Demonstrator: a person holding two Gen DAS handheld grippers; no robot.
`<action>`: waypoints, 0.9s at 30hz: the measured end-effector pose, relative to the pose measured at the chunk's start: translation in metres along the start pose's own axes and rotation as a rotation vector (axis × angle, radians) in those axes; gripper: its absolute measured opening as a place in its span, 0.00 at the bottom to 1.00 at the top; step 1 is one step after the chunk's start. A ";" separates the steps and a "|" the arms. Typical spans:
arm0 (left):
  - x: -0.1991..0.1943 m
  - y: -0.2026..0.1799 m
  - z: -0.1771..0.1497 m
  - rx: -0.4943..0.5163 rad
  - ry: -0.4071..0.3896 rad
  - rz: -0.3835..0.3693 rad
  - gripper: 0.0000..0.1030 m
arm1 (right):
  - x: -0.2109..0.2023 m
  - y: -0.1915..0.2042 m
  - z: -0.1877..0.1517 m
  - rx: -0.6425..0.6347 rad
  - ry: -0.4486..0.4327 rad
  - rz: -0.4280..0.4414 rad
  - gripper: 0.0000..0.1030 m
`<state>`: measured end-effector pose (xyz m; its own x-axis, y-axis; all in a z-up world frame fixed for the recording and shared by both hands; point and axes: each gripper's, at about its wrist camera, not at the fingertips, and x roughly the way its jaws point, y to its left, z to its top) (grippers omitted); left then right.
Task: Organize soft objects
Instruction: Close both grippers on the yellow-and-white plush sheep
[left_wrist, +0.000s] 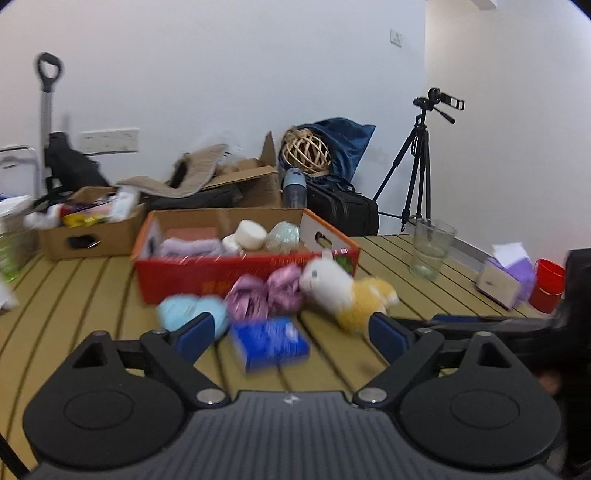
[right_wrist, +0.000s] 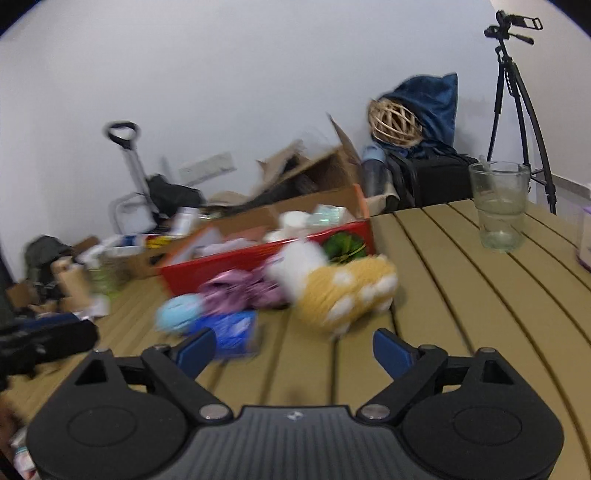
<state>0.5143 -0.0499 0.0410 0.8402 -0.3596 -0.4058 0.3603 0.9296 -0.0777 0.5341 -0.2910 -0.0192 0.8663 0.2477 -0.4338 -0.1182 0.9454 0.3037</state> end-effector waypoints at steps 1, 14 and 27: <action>0.021 0.001 0.010 -0.002 0.011 -0.002 0.82 | 0.025 -0.009 0.010 0.042 0.035 -0.025 0.79; 0.132 -0.013 0.010 -0.074 0.189 -0.230 0.58 | 0.036 -0.033 0.024 -0.291 0.240 0.120 0.46; 0.119 -0.021 -0.021 -0.283 0.184 -0.280 0.58 | 0.044 -0.093 0.027 0.141 0.051 0.075 0.54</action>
<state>0.5986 -0.1103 -0.0247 0.6303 -0.6044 -0.4873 0.4171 0.7930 -0.4441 0.5966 -0.3738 -0.0437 0.8311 0.3306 -0.4471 -0.1097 0.8857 0.4511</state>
